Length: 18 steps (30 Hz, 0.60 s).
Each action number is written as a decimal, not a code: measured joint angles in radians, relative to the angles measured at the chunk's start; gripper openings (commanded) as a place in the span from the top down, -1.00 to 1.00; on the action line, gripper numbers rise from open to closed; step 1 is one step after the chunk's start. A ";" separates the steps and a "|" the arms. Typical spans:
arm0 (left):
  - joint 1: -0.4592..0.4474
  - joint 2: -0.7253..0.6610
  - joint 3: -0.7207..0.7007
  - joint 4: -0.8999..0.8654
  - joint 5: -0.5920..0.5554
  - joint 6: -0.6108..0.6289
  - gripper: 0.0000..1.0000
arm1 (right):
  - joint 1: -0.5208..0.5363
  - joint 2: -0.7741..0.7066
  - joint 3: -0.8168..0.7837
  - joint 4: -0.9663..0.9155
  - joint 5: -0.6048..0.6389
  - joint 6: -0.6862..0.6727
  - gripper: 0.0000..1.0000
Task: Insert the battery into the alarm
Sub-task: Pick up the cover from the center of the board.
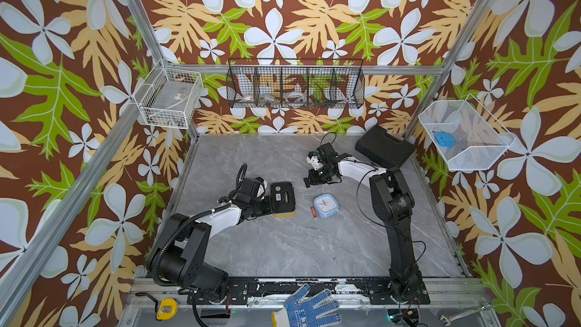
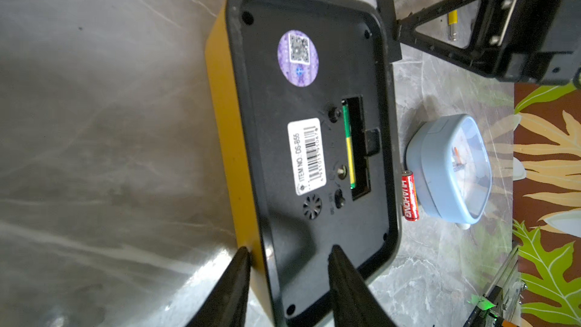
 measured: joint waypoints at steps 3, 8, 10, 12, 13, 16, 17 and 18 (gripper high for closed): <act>-0.001 0.000 0.002 0.000 0.000 0.000 0.14 | 0.000 0.003 0.004 0.005 0.000 0.000 0.57; -0.004 0.002 0.008 0.000 0.000 0.000 0.14 | 0.000 0.012 0.014 0.009 -0.001 0.000 0.67; -0.005 0.003 0.009 0.000 0.000 0.000 0.14 | 0.000 0.013 0.015 0.009 -0.001 0.000 0.71; -0.005 0.003 0.009 0.000 0.000 0.000 0.15 | 0.000 0.012 0.013 0.014 -0.003 0.000 0.77; -0.005 0.003 0.010 0.000 0.000 0.000 0.15 | 0.000 0.012 0.011 0.018 -0.004 0.000 0.79; -0.005 0.003 0.011 0.000 0.000 0.000 0.15 | -0.001 0.009 0.004 0.033 -0.019 -0.001 0.90; -0.005 0.003 0.012 -0.001 0.000 0.000 0.15 | 0.000 0.007 0.002 0.034 -0.019 0.002 0.91; -0.006 0.003 0.012 -0.001 0.000 0.000 0.15 | 0.000 0.004 -0.003 0.039 -0.020 0.004 0.93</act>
